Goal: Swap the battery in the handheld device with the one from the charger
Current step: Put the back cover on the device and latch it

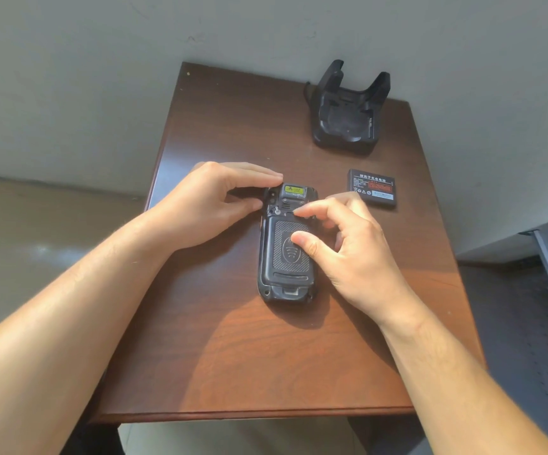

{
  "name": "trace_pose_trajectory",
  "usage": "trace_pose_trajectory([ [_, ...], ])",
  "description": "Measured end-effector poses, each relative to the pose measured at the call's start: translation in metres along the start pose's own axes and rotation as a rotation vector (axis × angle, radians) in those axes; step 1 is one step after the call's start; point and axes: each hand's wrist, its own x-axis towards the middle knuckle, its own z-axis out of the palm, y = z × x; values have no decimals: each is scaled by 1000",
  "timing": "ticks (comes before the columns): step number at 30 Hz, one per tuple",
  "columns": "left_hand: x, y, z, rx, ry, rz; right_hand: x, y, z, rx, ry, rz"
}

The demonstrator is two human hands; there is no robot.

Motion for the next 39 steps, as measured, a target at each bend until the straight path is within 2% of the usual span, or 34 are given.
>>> trace_pose_trajectory([
  [8, 0, 5, 2, -30, 6, -17, 0, -4, -2, -47, 13, 78],
  [14, 1, 13, 12, -155, -32, -53, 2, -4, -2, -81, 4, 179],
  [18, -3, 12, 12, -206, 10, -30, 0, -2, -1, -79, 21, 154],
  [23, -8, 10, 15, -96, 37, 42, -2, -2, -1, -73, 1, 121],
  [29, -9, 13, 13, -106, 34, 37, 0, -2, -3, -113, -15, 116],
  [39, -10, 13, 14, -57, 67, 29, -3, -5, 3, -105, 104, 102],
])
